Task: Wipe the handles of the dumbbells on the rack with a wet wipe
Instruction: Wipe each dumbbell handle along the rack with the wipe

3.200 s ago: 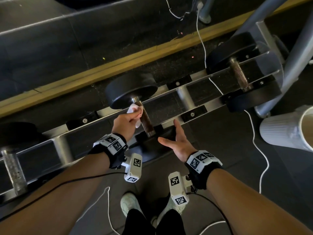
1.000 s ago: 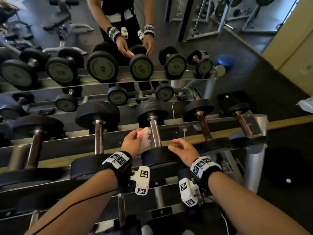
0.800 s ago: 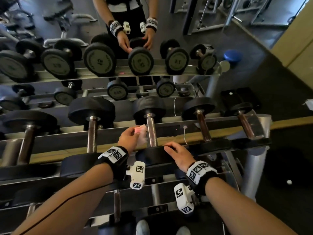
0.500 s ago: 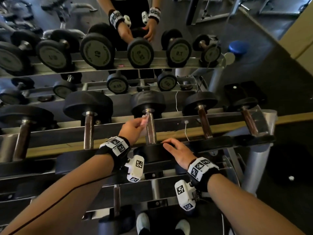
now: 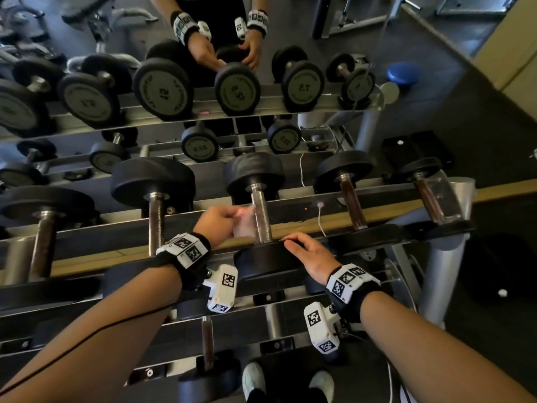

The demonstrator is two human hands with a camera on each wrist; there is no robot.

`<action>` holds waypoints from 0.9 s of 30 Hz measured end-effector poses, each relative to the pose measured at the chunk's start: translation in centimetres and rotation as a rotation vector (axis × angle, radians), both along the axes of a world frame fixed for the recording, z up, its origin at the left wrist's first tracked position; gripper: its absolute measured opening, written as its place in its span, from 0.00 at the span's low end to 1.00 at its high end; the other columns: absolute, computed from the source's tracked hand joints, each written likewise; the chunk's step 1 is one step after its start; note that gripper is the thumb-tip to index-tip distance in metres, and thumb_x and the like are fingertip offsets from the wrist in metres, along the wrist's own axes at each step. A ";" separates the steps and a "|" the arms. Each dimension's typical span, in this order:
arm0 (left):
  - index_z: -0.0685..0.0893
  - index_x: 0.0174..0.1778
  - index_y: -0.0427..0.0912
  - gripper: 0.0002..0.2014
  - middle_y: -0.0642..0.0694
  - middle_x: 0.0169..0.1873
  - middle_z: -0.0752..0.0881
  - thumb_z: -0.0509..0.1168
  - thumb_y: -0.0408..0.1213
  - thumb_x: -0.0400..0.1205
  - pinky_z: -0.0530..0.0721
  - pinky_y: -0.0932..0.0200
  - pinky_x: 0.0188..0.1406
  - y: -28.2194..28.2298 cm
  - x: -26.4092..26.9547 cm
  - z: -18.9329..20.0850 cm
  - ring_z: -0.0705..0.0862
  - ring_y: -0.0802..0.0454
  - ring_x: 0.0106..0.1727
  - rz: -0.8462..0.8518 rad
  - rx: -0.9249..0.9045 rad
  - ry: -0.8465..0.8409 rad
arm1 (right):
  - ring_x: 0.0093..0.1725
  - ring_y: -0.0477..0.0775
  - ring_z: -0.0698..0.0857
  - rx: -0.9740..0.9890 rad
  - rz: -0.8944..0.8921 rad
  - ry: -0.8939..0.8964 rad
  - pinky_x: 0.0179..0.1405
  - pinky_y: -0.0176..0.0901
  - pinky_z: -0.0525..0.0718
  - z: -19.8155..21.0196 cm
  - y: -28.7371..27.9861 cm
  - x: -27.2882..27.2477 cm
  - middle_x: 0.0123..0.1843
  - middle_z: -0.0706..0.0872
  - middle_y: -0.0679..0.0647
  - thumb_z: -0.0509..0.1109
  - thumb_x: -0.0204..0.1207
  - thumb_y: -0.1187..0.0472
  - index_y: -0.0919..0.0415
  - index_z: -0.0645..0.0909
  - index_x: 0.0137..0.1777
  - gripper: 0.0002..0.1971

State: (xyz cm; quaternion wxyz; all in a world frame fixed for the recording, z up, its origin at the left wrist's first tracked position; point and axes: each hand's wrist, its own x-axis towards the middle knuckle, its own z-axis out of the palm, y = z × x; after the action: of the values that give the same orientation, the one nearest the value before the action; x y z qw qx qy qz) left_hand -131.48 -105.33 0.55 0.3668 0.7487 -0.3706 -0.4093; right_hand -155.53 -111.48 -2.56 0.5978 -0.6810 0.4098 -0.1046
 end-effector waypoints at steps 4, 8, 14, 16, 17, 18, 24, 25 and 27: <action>0.88 0.65 0.50 0.13 0.53 0.58 0.89 0.65 0.41 0.87 0.78 0.75 0.57 -1.9 0.5 0.2 0.85 0.58 0.61 0.115 -0.162 -0.125 | 0.60 0.52 0.85 0.039 -0.010 -0.012 0.68 0.58 0.80 -0.2 0.0 0.0 0.57 0.87 0.49 0.65 0.83 0.47 0.51 0.82 0.61 0.13; 0.86 0.68 0.50 0.15 0.45 0.63 0.87 0.63 0.34 0.87 0.75 0.56 0.73 -2.6 -1.0 -1.3 0.83 0.45 0.66 -0.145 -0.011 -0.242 | 0.60 0.50 0.84 0.038 -0.029 -0.031 0.70 0.58 0.79 -0.5 0.0 0.0 0.57 0.87 0.48 0.65 0.83 0.48 0.52 0.83 0.60 0.12; 0.89 0.62 0.62 0.12 0.57 0.56 0.88 0.67 0.43 0.85 0.75 0.79 0.55 0.5 -1.0 -0.9 0.84 0.57 0.59 -0.287 0.063 -0.205 | 0.61 0.55 0.84 0.049 -0.069 -0.072 0.71 0.62 0.78 -0.7 0.4 0.1 0.57 0.88 0.52 0.65 0.83 0.48 0.52 0.83 0.58 0.12; 0.88 0.61 0.65 0.11 0.58 0.59 0.88 0.66 0.49 0.85 0.78 0.68 0.61 1.4 -1.0 -0.5 0.84 0.58 0.60 -0.401 0.146 -0.209 | 0.61 0.57 0.85 0.075 -0.075 -0.088 0.70 0.64 0.78 -0.5 0.6 0.1 0.57 0.88 0.54 0.65 0.83 0.49 0.53 0.83 0.58 0.12; 0.88 0.61 0.66 0.11 0.58 0.59 0.88 0.66 0.50 0.85 0.78 0.65 0.62 1.6 -0.8 -0.3 0.84 0.59 0.59 -0.458 0.179 -0.232 | 0.61 0.57 0.85 0.075 -0.077 -0.087 0.70 0.64 0.78 -0.4 0.6 0.2 0.57 0.88 0.55 0.65 0.83 0.49 0.53 0.83 0.58 0.12; 0.89 0.61 0.64 0.11 0.58 0.59 0.89 0.67 0.47 0.85 0.79 0.63 0.62 1.6 -0.6 0.0 0.85 0.60 0.58 -0.488 0.189 -0.247 | 0.61 0.57 0.85 0.065 -0.078 -0.081 0.70 0.63 0.78 -0.4 0.6 0.2 0.57 0.88 0.55 0.65 0.83 0.49 0.53 0.83 0.59 0.12; 0.89 0.63 0.49 0.12 0.49 0.48 0.91 0.65 0.39 0.87 0.81 0.64 0.49 -0.6 1.2 1.3 0.88 0.51 0.53 -0.001 -0.067 -0.281 | 0.62 0.54 0.84 0.031 -0.081 -0.067 0.68 0.51 0.79 -0.4 0.9 0.0 0.58 0.87 0.53 0.63 0.83 0.47 0.52 0.82 0.61 0.14; 0.88 0.65 0.49 0.13 0.49 0.49 0.90 0.64 0.39 0.87 0.80 0.66 0.49 -1.1 1.0 1.3 0.87 0.53 0.53 0.021 -0.083 -0.297 | 0.62 0.55 0.84 0.033 -0.088 -0.074 0.67 0.49 0.79 -0.5 1.0 0.0 0.57 0.87 0.52 0.64 0.83 0.47 0.52 0.82 0.60 0.13; 0.87 0.68 0.47 0.14 0.46 0.56 0.90 0.64 0.37 0.87 0.78 0.65 0.59 -1.8 -0.2 1.0 0.86 0.51 0.60 -0.093 -0.070 -0.275 | 0.61 0.56 0.84 0.054 -0.110 -0.093 0.67 0.53 0.80 -0.5 1.1 0.1 0.57 0.87 0.53 0.64 0.83 0.47 0.52 0.82 0.59 0.13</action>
State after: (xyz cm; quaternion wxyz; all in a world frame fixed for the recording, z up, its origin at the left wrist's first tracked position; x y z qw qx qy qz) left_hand -131.70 -107.09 1.58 0.3191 0.7664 -0.4657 -0.3064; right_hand -155.43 -110.39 -3.05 0.6276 -0.6357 0.4207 -0.1579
